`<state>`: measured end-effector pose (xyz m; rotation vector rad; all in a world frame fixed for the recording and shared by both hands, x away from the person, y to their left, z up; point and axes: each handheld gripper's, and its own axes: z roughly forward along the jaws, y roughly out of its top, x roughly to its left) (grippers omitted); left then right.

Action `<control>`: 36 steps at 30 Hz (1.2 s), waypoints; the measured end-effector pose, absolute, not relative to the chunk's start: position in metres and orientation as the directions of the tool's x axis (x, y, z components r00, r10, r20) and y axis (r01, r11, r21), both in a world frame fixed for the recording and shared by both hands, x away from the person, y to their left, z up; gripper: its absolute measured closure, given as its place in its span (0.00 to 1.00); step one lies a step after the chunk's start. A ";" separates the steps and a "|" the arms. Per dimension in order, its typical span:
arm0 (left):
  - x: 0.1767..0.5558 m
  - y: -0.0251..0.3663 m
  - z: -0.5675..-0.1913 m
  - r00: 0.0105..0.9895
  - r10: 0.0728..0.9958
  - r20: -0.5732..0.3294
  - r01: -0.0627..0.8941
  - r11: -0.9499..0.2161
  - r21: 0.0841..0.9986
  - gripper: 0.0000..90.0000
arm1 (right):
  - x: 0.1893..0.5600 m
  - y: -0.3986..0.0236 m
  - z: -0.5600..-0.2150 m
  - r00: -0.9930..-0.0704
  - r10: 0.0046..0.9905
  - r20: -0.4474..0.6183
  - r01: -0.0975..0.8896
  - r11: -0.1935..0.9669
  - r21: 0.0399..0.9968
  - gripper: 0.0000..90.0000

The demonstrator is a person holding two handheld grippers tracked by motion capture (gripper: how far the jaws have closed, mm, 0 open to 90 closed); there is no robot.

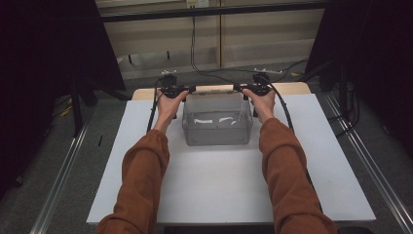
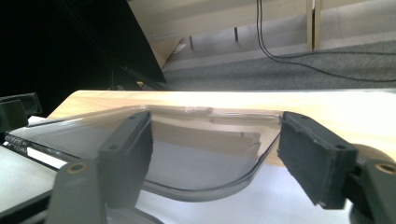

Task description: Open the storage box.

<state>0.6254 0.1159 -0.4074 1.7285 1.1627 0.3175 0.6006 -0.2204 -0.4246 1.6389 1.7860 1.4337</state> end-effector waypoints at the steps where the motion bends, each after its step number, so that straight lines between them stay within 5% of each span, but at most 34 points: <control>1: 0.625 0.117 -0.408 0.503 0.817 -0.282 0.550 -0.050 0.834 0.38 | 0.600 -0.220 -0.424 -0.290 0.882 0.371 0.550 -0.164 0.819 0.27; 17: 0.614 0.119 -0.403 0.546 0.814 -0.198 0.460 -0.094 0.883 0.15 | 0.590 -0.215 -0.408 -0.343 0.899 0.272 0.453 -0.096 0.886 0.05; 24: 0.606 0.122 -0.403 0.555 0.800 -0.228 0.442 -0.051 0.896 0.06 | 0.583 -0.209 -0.405 -0.355 0.904 0.237 0.405 -0.079 0.911 0.02; 36: 0.579 0.134 -0.395 0.590 0.795 -0.138 0.320 -0.073 0.945 0.04 | 0.562 -0.212 -0.398 -0.364 0.919 0.152 0.325 -0.028 0.945 0.03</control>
